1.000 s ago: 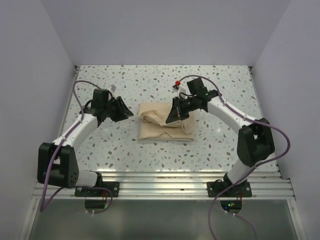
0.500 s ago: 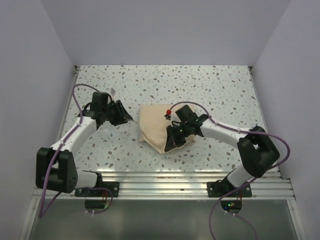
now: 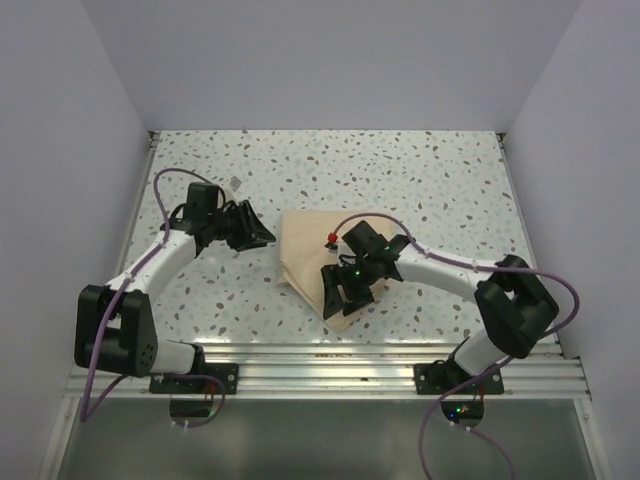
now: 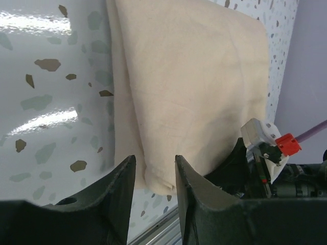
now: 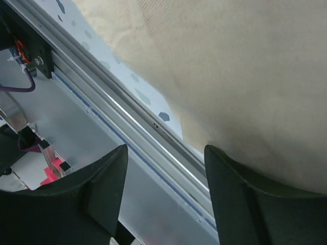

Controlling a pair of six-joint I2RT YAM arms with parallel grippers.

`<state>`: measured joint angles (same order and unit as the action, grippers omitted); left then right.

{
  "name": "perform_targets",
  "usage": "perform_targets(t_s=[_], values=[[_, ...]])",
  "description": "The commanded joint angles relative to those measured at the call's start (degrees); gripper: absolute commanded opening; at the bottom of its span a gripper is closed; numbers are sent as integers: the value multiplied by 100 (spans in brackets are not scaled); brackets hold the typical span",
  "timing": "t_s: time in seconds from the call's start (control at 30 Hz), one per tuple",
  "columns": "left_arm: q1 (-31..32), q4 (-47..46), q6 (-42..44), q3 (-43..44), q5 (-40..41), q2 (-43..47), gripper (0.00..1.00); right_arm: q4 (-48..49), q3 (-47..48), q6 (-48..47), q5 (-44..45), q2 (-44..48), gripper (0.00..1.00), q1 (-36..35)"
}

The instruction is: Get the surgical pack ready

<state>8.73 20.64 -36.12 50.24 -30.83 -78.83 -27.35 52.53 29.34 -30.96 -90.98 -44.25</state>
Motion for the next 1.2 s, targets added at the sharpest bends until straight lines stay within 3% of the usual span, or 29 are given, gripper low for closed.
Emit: perform_targets(t_s=[0.0,0.13,0.2,0.23,0.27,0.33,0.37,0.47,0.6,0.9,1.17], values=[[-30,-647,123,180,-739,-54,40,-612,677,-148,450,835,70,153],[23,-1202,-79,-5,-1117,-229,36,-859,890,-201,477,1143,69,1029],[67,-1465,-202,-75,-1275,-465,34,-842,803,-279,433,1109,62,1417],[119,-1562,-229,-93,-1355,-563,33,-842,785,-323,329,1056,56,1793],[146,-1624,-255,-93,-1443,-677,32,-755,759,-385,197,960,42,1954],[216,-1747,-255,-49,-1645,-1020,27,-710,715,-543,-102,819,29,2331],[225,-1783,-255,-41,-1741,-1195,25,-614,680,-587,-208,697,15,2455],[269,-1836,-229,-32,-1812,-1363,19,-447,452,-588,-586,590,0,2842],[278,-1547,60,-67,-1664,-1416,13,-297,-251,-631,-841,686,0,3342],[217,-528,693,-541,-697,-1092,0,-376,-1499,-693,-1202,1424,0,3590],[199,45,888,-287,-336,-142,3,-990,-834,-684,-868,2093,0,3616]])
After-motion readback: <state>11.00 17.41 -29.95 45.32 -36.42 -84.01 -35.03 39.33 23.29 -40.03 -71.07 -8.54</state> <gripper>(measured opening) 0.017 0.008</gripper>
